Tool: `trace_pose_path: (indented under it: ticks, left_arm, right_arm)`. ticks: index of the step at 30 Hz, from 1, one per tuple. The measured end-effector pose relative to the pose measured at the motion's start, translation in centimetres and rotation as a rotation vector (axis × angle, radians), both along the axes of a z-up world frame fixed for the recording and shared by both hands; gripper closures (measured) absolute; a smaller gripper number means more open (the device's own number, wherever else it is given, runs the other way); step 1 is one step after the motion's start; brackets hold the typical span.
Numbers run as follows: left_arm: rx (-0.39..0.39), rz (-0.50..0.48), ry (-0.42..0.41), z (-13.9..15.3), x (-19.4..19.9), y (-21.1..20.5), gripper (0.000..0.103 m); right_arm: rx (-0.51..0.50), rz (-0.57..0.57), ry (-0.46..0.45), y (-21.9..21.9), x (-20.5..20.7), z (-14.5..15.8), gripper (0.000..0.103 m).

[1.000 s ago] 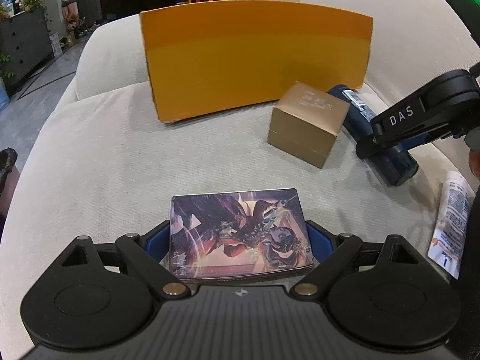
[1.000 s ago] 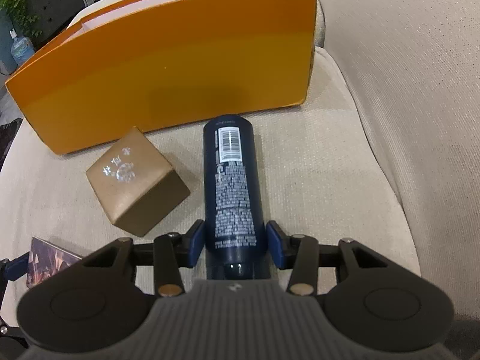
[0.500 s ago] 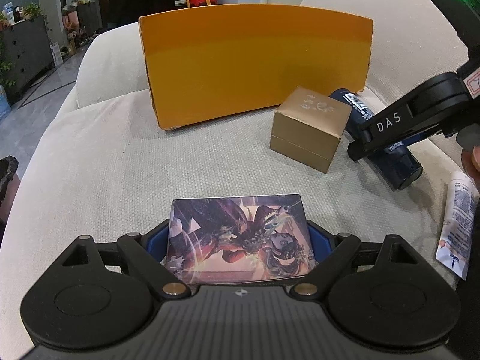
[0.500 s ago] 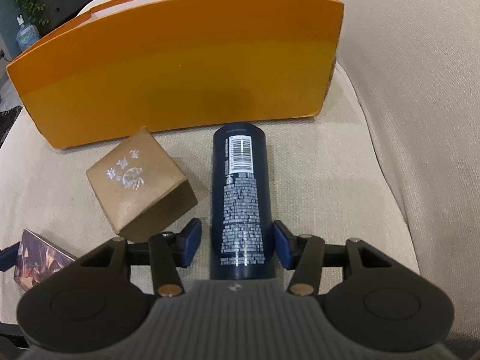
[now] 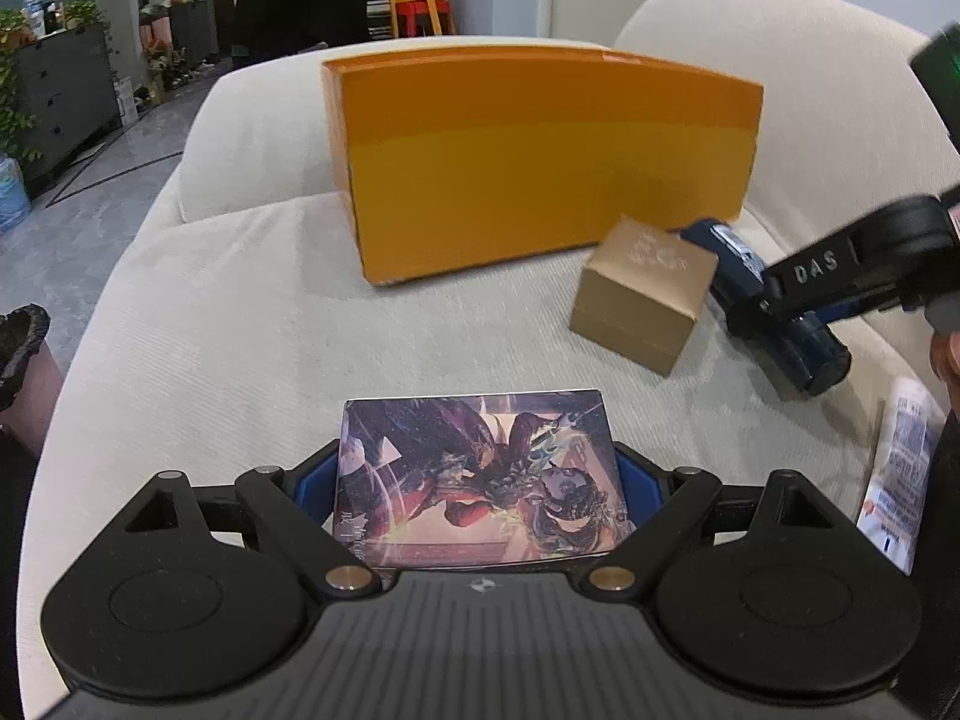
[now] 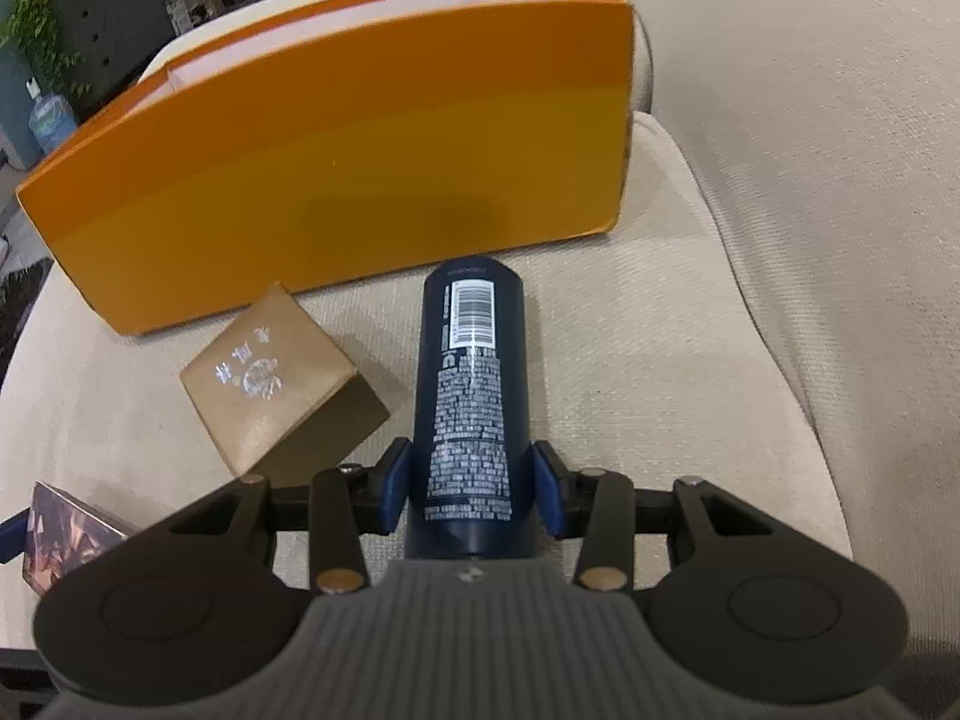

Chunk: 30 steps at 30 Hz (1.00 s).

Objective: Organize rigid objects
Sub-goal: 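Lift the navy spray can and printed card box toward the shoebox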

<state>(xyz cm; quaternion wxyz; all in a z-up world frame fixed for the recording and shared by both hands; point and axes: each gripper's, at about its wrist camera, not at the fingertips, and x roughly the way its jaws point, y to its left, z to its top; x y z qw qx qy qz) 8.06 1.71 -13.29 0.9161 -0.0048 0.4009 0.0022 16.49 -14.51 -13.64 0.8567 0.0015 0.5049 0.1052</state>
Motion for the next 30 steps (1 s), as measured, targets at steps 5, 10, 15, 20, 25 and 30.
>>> trace_pose_path:
  ticks: [5, 10, 15, 20, 25, 30]
  left_arm:
    - [0.000, 0.000, -0.016, 0.9, 0.0, 0.4, 0.000]
    - [-0.011, 0.007, -0.023, 1.3, 0.0, 0.8, 0.000]
    - [-0.016, 0.009, -0.031, 1.6, -0.1, 0.9, 0.000]
    - [-0.022, 0.002, -0.041, 2.0, -0.5, 1.0, 0.000]
    - [-0.025, -0.002, -0.050, 2.4, -0.7, 0.9, 0.000]
    - [-0.027, -0.006, -0.059, 2.8, -0.9, 1.0, 0.000]
  right_arm:
    - [0.019, -0.009, -0.017, -0.4, -0.5, 0.8, 0.061]
    - [0.068, -0.017, -0.010, -1.4, -1.1, 1.3, 0.061]
    - [0.103, -0.019, -0.019, -2.3, -1.6, 2.2, 0.061]
    - [0.125, -0.026, -0.025, -3.2, -2.1, 3.1, 0.061]
    - [0.136, -0.037, -0.037, -4.0, -2.7, 4.2, 0.061]
    - [0.149, -0.053, -0.036, -4.4, -3.1, 5.2, 0.061]
